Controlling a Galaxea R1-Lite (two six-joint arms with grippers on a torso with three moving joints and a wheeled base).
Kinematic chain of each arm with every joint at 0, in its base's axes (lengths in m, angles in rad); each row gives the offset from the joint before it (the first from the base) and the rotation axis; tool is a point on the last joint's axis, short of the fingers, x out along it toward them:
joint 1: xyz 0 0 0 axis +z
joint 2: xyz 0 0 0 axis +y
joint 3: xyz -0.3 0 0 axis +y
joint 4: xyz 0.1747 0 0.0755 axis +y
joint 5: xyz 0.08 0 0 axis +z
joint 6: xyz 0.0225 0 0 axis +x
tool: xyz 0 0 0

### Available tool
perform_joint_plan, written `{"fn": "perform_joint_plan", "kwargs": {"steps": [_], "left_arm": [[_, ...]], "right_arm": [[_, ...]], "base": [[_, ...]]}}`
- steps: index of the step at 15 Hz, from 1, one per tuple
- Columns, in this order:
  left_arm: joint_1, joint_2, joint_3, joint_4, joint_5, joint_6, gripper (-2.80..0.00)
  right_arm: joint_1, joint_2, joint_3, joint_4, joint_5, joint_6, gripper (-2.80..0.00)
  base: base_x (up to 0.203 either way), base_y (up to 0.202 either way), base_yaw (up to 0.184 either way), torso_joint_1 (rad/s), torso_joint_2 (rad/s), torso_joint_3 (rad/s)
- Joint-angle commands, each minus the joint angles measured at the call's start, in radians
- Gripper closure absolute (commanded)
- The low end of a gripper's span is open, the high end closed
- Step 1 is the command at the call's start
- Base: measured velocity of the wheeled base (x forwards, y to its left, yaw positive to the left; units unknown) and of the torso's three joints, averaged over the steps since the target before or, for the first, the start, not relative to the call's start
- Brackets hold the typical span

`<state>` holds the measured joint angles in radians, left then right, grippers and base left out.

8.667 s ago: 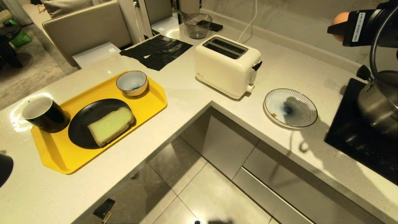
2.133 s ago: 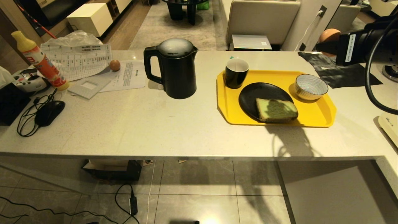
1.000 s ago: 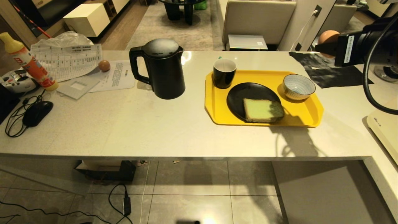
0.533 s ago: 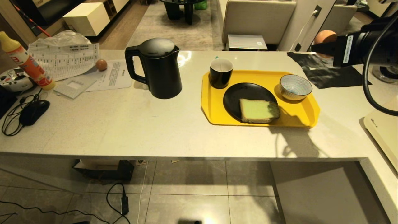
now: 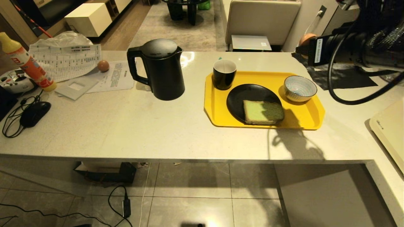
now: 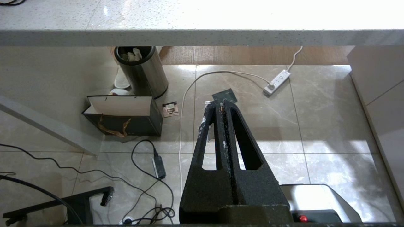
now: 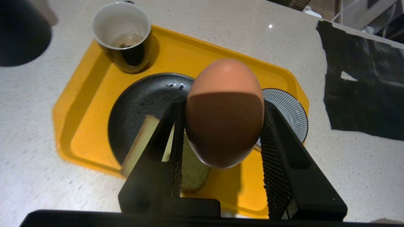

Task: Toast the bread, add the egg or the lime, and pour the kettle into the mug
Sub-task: Put the egg in the bowl

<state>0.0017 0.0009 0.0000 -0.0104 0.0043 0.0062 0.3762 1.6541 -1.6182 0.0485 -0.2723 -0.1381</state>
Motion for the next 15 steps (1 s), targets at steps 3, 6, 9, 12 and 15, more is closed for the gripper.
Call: {"fn": "perform_joint_plan", "kwargs": {"steps": [3,6,9,12,15], "left_arm": [[0.000,0.001,0.000,0.000,0.000,0.000,0.00],[0.001,0.001,0.000,0.000,0.000,0.000,0.00],[0.001,0.001,0.000,0.000,0.000,0.000,0.00],[0.000,0.001,0.000,0.000,0.000,0.000,0.00],[0.000,0.001,0.000,0.000,0.000,0.000,0.00]], "right_arm": [[0.001,0.181,-0.037,-0.103,-0.051,-0.011,0.00],[-0.039,0.256,-0.145,-0.075,-0.053,-0.130,0.00],[-0.081,0.334,-0.254,-0.028,-0.068,-0.266,0.00],[-0.118,0.411,-0.335,-0.027,-0.115,-0.327,0.00],[-0.159,0.434,-0.335,-0.042,-0.155,-0.375,0.00]], "base": [[0.000,0.000,0.000,0.000,0.00,0.000],[0.000,0.000,0.000,0.000,0.00,0.000],[0.000,0.000,0.000,0.000,0.00,0.000],[0.000,0.000,0.000,0.000,0.00,0.000],[0.000,0.000,0.000,0.000,0.00,0.000]]}}
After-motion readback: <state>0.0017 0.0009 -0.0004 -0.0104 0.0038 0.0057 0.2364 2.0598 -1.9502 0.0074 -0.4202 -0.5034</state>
